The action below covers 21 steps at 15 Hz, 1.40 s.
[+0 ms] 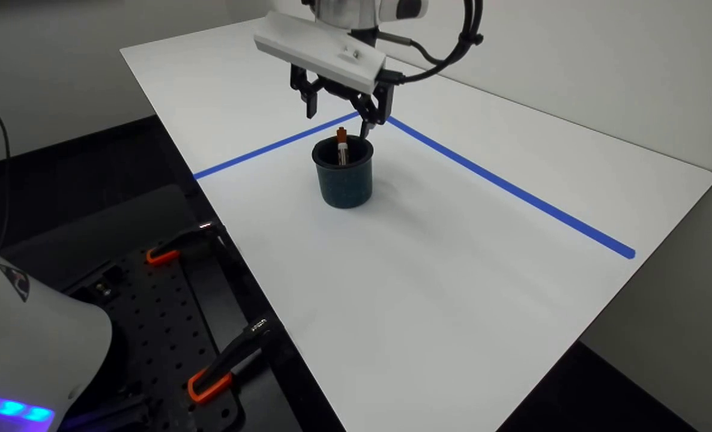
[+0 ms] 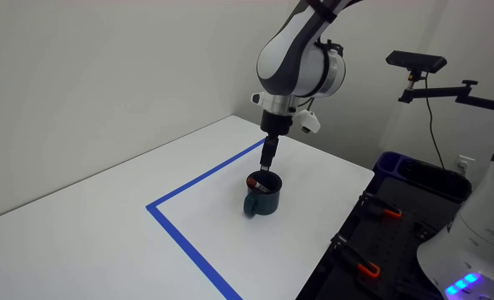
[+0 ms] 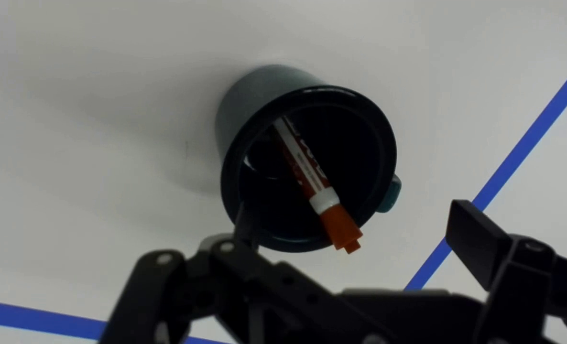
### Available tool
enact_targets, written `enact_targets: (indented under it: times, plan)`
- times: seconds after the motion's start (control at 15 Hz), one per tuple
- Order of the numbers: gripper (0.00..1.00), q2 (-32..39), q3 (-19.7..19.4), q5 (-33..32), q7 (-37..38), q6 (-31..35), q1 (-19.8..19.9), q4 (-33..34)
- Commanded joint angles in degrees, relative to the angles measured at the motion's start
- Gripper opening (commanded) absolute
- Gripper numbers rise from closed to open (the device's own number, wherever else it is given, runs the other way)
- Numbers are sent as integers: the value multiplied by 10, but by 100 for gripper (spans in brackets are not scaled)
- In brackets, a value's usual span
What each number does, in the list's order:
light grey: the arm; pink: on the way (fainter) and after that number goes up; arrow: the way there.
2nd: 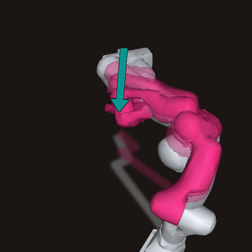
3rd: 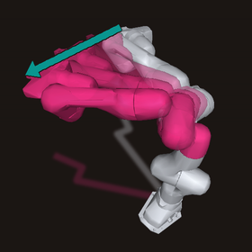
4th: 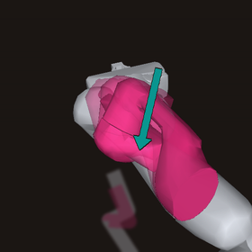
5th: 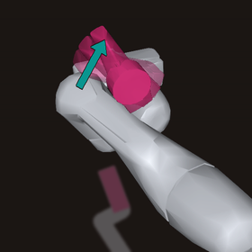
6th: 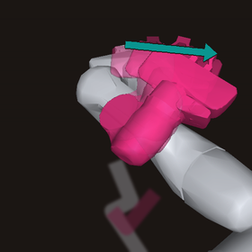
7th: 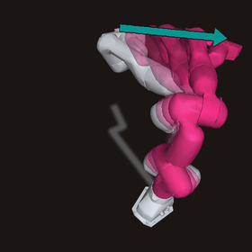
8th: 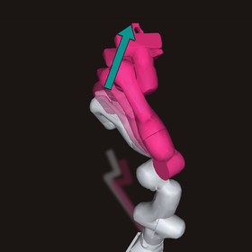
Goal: Put the sharpie on the table
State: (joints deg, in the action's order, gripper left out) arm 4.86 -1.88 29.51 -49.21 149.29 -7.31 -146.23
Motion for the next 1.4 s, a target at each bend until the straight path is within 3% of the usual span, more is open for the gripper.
enact_targets:
  times: [0.0,0.33,0.67,1.33]
  plan:
    - [100,47,38,-2,-12,24,35,27]
    - [100,87,76,-7,-10,39,75,43]
    - [100,83,103,-5,-13,46,99,37]
    - [100,21,119,3,2,48,97,-12]
